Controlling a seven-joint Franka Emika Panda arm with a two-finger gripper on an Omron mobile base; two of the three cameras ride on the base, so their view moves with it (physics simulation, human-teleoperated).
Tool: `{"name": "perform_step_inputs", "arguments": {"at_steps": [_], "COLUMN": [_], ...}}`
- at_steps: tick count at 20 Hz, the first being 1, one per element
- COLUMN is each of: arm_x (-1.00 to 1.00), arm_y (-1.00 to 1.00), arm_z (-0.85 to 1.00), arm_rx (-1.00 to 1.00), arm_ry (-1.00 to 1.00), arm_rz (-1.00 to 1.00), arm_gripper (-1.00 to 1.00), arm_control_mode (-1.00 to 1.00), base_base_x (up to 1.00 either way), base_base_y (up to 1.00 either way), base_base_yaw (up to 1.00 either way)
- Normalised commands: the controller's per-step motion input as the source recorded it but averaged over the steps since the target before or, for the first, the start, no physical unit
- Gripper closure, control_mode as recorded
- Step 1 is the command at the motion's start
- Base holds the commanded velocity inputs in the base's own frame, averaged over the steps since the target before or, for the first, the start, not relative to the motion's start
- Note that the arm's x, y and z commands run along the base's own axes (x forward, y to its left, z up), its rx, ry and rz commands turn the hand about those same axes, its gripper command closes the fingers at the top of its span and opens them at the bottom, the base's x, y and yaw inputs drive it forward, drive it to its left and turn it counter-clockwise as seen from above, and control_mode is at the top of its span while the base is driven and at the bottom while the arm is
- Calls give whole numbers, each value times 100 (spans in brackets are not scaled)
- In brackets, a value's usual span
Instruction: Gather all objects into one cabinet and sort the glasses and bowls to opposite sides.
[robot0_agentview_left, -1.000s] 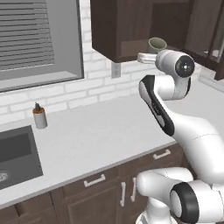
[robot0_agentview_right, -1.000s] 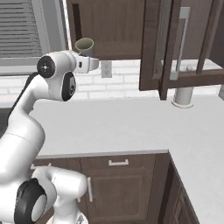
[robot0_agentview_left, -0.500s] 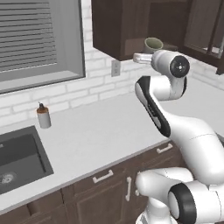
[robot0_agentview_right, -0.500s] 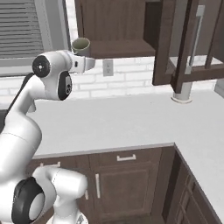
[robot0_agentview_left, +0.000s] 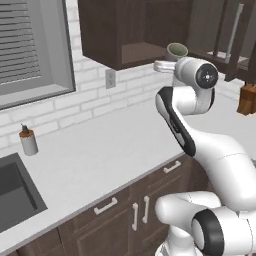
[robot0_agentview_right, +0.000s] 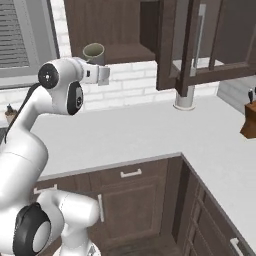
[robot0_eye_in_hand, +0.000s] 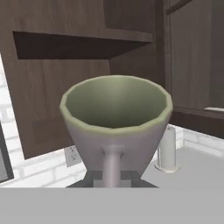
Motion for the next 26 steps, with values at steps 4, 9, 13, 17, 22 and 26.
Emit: {"name": "perform_step_inputs", "arguments": {"at_steps": [4, 9, 13, 17, 22, 26], "arm_x": [0, 0, 0, 0, 0, 0], "arm_y": [0, 0, 0, 0, 0, 0], "arm_z": [0, 0, 0, 0, 0, 0], "arm_rx": [0, 0, 0, 0, 0, 0], "arm_ry": [0, 0, 0, 0, 0, 0], "arm_rz": [0, 0, 0, 0, 0, 0], "arm_gripper": [100, 100, 100, 100, 100, 100], "arm_control_mode": [100, 100, 100, 100, 100, 100], "base_base_x": [-35, -100, -81, -4, -22, -13], "base_base_y": [0, 0, 0, 2, 0, 0], "base_base_yaw": [0, 0, 0, 0, -22, -28]}}
